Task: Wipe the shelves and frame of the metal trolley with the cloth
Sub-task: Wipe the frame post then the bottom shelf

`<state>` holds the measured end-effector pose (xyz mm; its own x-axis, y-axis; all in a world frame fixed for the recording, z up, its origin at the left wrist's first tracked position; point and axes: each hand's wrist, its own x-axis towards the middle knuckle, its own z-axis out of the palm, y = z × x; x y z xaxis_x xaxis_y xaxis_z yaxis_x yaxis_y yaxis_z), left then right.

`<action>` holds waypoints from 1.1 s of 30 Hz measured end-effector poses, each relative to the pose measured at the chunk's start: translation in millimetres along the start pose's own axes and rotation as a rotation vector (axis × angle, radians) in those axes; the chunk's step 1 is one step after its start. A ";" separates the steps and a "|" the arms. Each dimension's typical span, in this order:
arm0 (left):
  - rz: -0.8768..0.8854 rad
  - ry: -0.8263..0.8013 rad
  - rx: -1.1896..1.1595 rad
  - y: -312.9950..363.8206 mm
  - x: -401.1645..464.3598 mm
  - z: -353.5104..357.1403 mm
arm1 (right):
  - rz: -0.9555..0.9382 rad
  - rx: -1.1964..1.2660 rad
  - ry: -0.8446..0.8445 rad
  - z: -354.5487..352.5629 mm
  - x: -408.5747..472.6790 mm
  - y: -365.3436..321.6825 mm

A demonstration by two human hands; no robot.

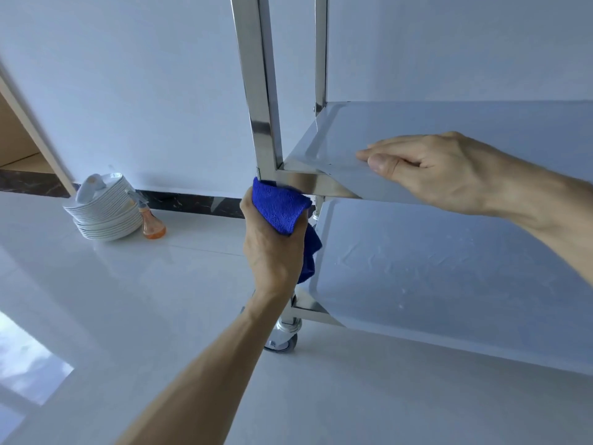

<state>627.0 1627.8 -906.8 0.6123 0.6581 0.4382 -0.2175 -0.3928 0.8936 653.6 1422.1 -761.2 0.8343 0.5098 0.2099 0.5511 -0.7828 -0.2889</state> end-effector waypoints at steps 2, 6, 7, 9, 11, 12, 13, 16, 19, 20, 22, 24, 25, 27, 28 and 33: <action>-0.074 -0.035 -0.002 -17.5 -13.3 0.2 | -0.001 0.003 0.007 0.2 -0.5 0.2; -0.181 -0.139 0.003 -51.6 -42.4 -8.6 | -0.015 0.017 0.007 -0.3 -0.9 1.2; -0.177 -0.138 -0.001 -49.9 -41.1 -9.2 | -0.013 0.014 0.002 -0.5 -1.2 0.6; -0.122 -0.072 -0.005 -32.1 -27.5 -5.9 | -0.010 -0.005 -0.005 0.0 -1.5 0.0; -0.017 0.032 -0.012 -5.2 -6.5 1.0 | -0.012 -0.021 -0.005 1.1 -0.7 0.8; 0.026 0.080 -0.017 5.6 2.6 3.8 | -0.014 -0.026 -0.005 1.4 -0.2 1.5; 0.056 0.111 -0.022 13.0 8.9 6.1 | -0.017 -0.031 -0.002 1.3 0.2 1.9; 0.045 0.098 -0.003 8.5 5.8 8.2 | -0.019 -0.046 0.009 0.0 0.5 2.1; -0.046 0.052 0.010 -21.2 -21.0 8.7 | -0.017 -0.067 0.013 -0.5 0.3 1.6; -0.092 0.027 0.004 -32.3 -29.9 9.5 | -0.012 -0.068 0.016 -0.6 0.0 2.1; -0.204 -0.068 -0.049 -52.6 -45.7 10.4 | -0.013 -0.074 0.020 -0.6 -0.4 3.3; -0.311 -0.195 -0.097 -64.4 -56.5 9.1 | -0.013 -0.075 0.024 -0.5 0.5 4.3; -0.330 -0.215 -0.126 -65.9 -58.8 7.3 | -0.010 -0.076 0.024 -0.4 0.9 4.1; -0.285 -0.193 -0.169 -59.5 -55.0 4.6 | -0.010 -0.075 0.022 -0.8 0.5 3.5; -0.212 -0.155 -0.159 -51.0 -50.2 4.3 | -0.011 -0.072 0.023 -0.9 0.1 3.5; 0.017 0.129 -0.108 -1.5 -0.5 14.9 | -0.015 -0.068 0.039 -1.0 -0.6 3.7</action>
<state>638.3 1618.4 -909.8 0.5069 0.7315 0.4560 -0.3112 -0.3380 0.8882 655.1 1418.6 -761.4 0.8239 0.5085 0.2504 0.5601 -0.7982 -0.2219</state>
